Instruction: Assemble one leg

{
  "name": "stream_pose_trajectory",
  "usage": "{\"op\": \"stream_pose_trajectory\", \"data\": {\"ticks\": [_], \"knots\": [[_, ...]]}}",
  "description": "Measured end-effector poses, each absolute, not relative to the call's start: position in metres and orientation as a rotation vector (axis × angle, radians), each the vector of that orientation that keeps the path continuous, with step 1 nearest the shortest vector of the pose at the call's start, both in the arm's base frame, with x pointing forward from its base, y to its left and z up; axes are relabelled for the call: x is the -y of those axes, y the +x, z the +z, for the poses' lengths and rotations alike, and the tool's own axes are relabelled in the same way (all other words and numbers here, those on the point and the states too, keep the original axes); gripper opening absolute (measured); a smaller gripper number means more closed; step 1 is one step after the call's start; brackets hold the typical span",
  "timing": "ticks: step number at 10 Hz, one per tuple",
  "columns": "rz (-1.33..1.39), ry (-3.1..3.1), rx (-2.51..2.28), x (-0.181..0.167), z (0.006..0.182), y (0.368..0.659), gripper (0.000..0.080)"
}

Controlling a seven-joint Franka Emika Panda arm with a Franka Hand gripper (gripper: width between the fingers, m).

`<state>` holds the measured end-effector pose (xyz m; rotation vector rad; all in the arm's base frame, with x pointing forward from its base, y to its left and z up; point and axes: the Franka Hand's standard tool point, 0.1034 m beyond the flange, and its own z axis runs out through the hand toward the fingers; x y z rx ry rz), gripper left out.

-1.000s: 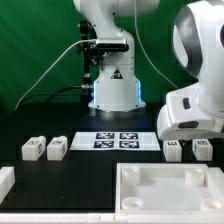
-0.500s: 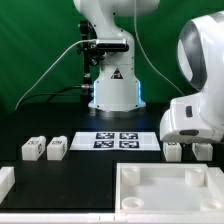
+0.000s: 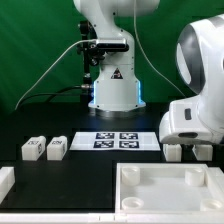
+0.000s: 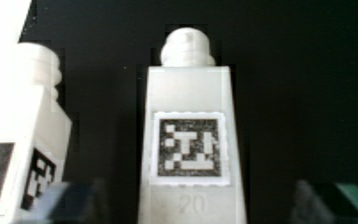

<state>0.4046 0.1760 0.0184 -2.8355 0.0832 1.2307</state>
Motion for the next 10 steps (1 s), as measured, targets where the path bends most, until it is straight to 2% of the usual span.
{"op": "stream_pose_trajectory", "data": {"ticks": [1,2,10], "knots": [[1.231,-2.835,-0.083,-0.176,0.0184,0.4046,0.0382],[1.231,-2.835,-0.083,-0.176,0.0184,0.4046,0.0285],[1.23,-2.835,-0.083,-0.176,0.0184,0.4047,0.0288]]}}
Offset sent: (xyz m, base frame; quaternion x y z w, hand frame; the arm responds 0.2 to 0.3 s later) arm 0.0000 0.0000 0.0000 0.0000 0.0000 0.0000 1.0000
